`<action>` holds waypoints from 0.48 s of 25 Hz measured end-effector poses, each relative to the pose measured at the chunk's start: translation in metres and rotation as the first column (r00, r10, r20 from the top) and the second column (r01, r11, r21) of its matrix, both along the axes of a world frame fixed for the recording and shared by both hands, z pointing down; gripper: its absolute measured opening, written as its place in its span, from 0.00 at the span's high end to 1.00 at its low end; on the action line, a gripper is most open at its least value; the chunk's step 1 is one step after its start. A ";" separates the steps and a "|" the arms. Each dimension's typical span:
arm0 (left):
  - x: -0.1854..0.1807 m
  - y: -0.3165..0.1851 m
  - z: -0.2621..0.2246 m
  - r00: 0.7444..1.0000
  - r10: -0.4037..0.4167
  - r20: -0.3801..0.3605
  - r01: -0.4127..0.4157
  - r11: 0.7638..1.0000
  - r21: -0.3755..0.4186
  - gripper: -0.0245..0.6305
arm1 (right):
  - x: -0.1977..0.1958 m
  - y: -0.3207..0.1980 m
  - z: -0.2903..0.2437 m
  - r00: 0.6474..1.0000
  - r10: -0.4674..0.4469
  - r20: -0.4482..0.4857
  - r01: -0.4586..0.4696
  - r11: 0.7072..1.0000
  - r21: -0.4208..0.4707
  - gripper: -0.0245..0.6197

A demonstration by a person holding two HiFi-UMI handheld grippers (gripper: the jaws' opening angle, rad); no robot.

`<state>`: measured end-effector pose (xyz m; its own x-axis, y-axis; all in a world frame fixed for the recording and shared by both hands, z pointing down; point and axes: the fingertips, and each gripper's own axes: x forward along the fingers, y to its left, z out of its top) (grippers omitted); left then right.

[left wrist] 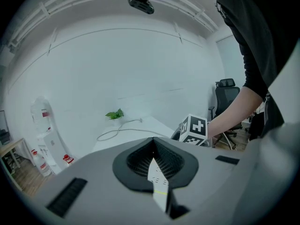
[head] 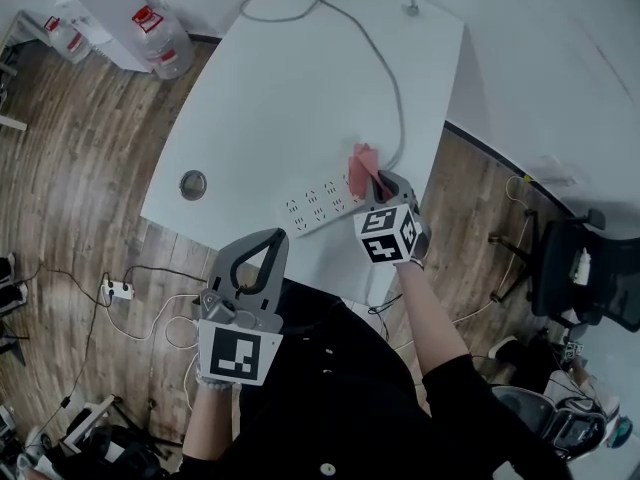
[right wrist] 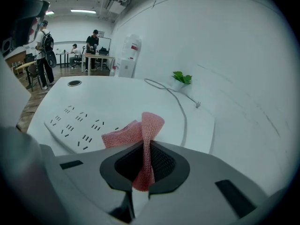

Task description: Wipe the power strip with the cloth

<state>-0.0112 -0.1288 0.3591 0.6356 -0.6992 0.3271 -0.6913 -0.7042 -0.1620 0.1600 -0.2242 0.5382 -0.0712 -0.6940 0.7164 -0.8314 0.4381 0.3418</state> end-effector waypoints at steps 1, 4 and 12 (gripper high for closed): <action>0.002 0.000 0.000 1.000 0.001 -0.003 -0.001 1.000 -0.002 0.94 | 0.004 0.000 0.000 1.000 0.008 -0.002 -0.008 1.000 0.000 0.88; 0.005 0.002 0.000 1.000 0.010 -0.002 -0.010 1.000 -0.007 0.94 | 0.013 0.000 -0.001 0.999 0.036 -0.008 -0.036 0.999 -0.001 0.88; 0.009 0.004 0.000 1.000 0.017 0.000 -0.017 1.000 -0.002 0.94 | 0.019 0.000 -0.001 0.999 0.044 0.012 -0.044 0.999 -0.001 0.88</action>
<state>-0.0026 -0.1248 0.3587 0.6472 -0.6878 0.3288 -0.6795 -0.7160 -0.1603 0.1794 -0.2247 0.5376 -0.0490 -0.6962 0.7161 -0.8538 0.4013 0.3317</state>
